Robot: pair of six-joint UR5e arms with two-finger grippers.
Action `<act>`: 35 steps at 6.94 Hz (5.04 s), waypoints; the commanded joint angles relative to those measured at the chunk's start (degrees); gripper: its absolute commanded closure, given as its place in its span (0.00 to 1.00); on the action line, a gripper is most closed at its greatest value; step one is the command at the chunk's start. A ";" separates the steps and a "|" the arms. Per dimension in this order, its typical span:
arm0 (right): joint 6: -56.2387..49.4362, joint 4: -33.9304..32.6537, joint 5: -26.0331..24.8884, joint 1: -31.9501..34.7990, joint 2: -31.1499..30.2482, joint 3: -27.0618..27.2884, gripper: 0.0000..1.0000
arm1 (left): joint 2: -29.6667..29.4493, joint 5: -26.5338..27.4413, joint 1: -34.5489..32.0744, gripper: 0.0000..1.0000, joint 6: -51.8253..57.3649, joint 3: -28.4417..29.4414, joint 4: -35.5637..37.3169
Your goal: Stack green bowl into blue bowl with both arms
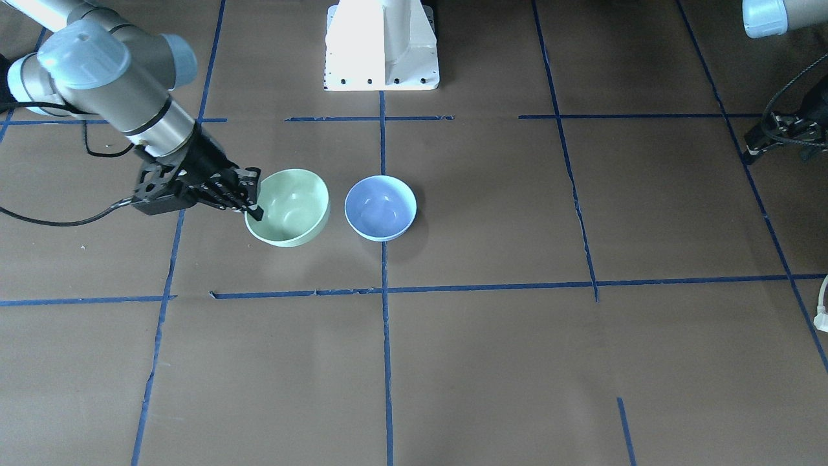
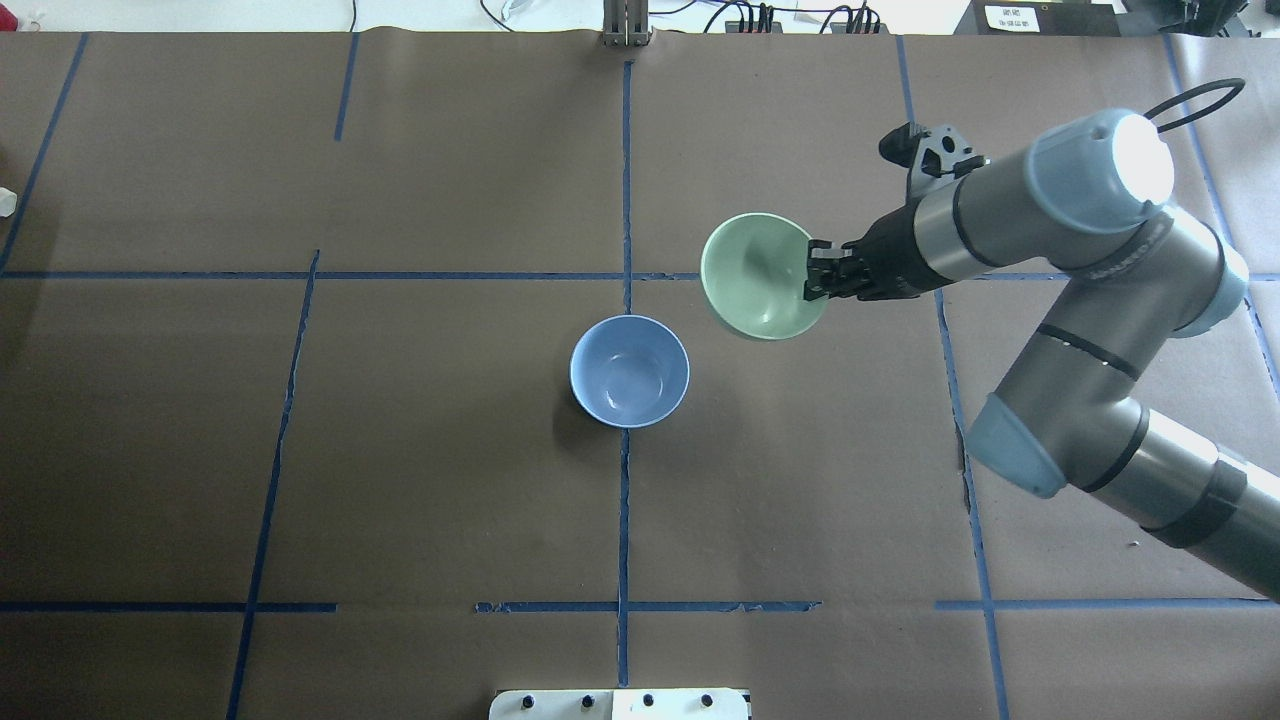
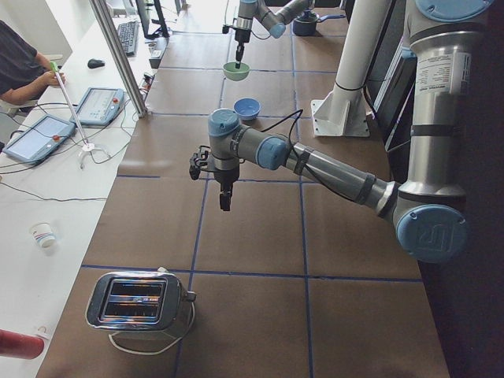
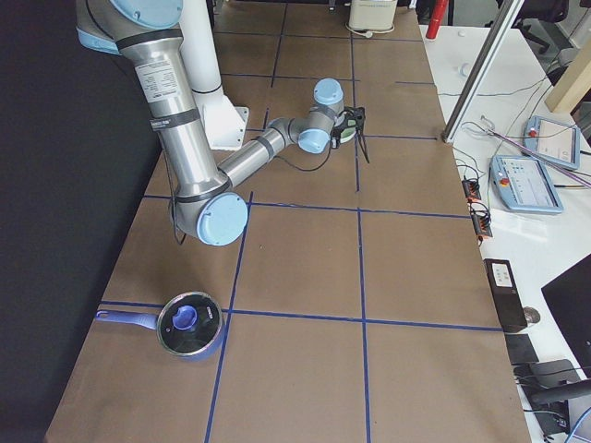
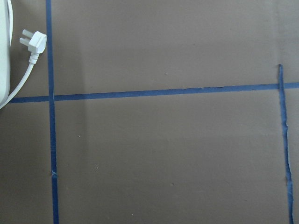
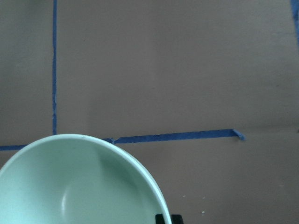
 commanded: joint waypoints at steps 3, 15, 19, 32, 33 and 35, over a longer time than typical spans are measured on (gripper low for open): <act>10.46 -1.17 -13.33 -12.30 5.45 -0.55 0.99 | 0.11 -0.03 -0.61 0.00 0.04 0.23 0.14; -3.94 -15.36 -5.40 0.29 5.29 2.14 0.00 | 0.64 -0.46 -2.70 0.00 5.09 1.10 0.58; -41.65 -16.38 15.01 22.62 -13.92 4.10 0.00 | 0.81 -7.73 -11.57 0.00 22.59 11.10 0.41; -75.49 -20.21 23.39 50.08 -29.71 -9.62 0.00 | 5.38 -7.76 -18.45 0.00 35.20 17.10 -0.30; -75.66 -24.77 23.39 49.48 -29.79 -6.57 0.00 | 5.47 -7.76 -18.45 0.00 35.20 17.10 -0.30; -76.98 -26.66 22.95 50.09 -30.32 -5.39 0.00 | 5.21 -7.85 -18.45 0.00 35.20 18.24 -0.47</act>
